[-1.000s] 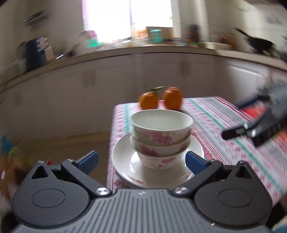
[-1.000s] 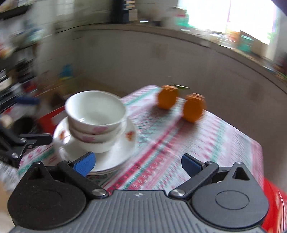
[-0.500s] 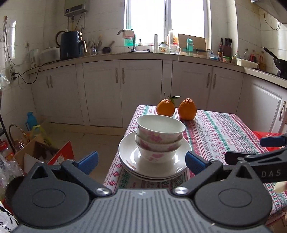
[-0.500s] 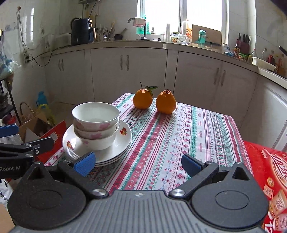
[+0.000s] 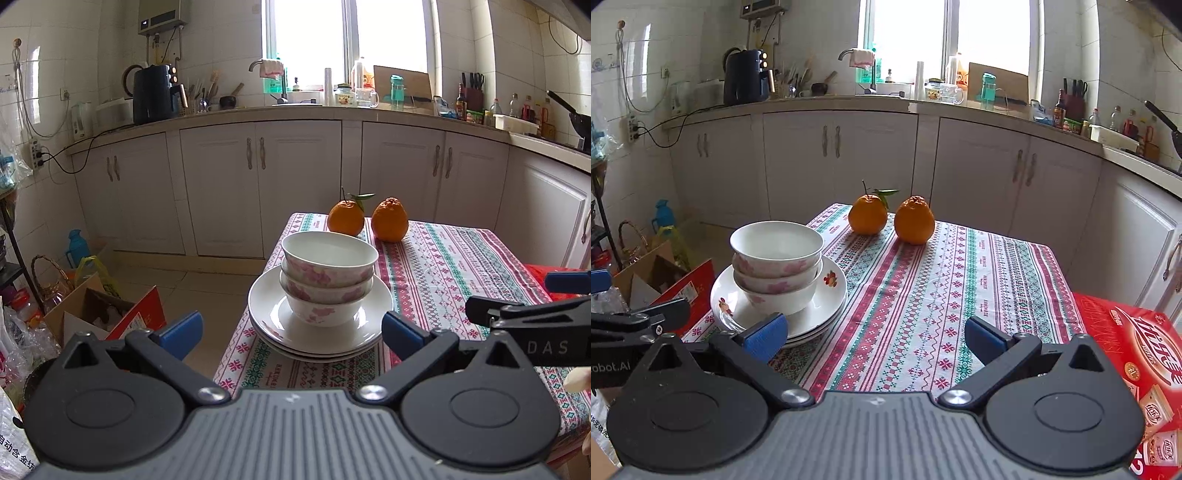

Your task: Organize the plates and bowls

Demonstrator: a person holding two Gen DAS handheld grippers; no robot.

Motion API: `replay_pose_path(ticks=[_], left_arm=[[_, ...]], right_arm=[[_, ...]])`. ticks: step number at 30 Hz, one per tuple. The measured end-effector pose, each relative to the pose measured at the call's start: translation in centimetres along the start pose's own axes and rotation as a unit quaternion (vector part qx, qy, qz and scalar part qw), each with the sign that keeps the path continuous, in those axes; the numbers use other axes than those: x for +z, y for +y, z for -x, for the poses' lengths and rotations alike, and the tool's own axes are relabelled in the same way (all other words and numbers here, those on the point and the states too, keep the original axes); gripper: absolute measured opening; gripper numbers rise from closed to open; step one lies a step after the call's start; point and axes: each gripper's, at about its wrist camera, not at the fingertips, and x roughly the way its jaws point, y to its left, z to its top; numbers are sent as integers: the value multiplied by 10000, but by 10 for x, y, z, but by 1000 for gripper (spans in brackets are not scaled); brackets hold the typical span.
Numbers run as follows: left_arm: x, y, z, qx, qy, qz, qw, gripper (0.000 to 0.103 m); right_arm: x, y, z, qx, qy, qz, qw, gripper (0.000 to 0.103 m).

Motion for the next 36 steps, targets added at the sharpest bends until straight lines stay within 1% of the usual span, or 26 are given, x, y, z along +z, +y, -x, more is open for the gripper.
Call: replay_pose_path(ticks=[36], left_arm=[[4,-3,5,-13,60,18,10000,102]], right_arm=[[1,1,8,-203,-151,20,9997,103]])
